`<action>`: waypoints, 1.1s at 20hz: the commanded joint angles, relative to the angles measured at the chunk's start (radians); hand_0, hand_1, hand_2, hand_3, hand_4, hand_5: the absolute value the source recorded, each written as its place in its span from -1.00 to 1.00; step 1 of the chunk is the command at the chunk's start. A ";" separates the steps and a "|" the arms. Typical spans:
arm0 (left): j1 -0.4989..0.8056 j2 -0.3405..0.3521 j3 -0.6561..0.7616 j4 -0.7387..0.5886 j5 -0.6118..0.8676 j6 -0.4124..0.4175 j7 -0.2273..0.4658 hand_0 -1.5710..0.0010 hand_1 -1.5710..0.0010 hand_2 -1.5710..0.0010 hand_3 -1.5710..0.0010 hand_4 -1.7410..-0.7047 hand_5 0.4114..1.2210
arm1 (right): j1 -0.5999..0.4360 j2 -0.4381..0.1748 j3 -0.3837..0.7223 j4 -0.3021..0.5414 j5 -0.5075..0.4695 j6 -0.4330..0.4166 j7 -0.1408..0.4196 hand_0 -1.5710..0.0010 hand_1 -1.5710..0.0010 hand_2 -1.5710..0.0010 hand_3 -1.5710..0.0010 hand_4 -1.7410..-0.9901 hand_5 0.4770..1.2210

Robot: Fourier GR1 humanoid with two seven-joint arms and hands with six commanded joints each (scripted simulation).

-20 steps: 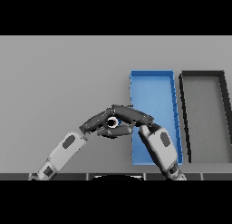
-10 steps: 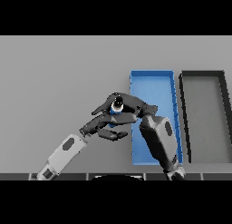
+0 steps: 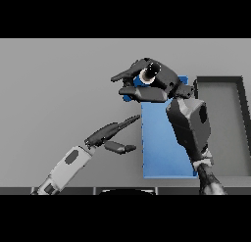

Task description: Pick up the blue pipe and place it into the blue bin.

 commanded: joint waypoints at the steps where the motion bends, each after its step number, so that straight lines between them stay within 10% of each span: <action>1: 0.006 0.004 -0.002 0.014 -0.010 -0.002 -0.005 1.00 1.00 1.00 1.00 0.70 -0.82 | -0.024 -0.015 -0.025 0.042 0.027 -0.010 -0.014 -1.00 -1.00 -1.00 -1.00 -0.35 1.00; 10: 0.005 0.025 0.015 0.001 -0.021 0.020 0.017 1.00 1.00 1.00 1.00 0.76 -0.87 | 0.046 -0.126 -0.185 0.334 0.228 -0.044 -0.015 -1.00 -1.00 -1.00 -1.00 -0.35 1.00; 20: 0.014 0.032 0.006 -0.022 -0.024 0.018 0.027 1.00 1.00 1.00 1.00 0.76 -0.86 | 0.376 -0.141 -0.153 0.345 0.326 -0.177 0.079 -1.00 -1.00 -1.00 -1.00 -0.36 1.00; 22: 0.018 0.034 0.005 -0.010 -0.029 0.015 0.019 1.00 1.00 1.00 1.00 0.77 -0.85 | 0.432 -0.185 -0.073 0.346 0.295 -0.219 0.079 -1.00 -1.00 -1.00 -0.38 -0.59 1.00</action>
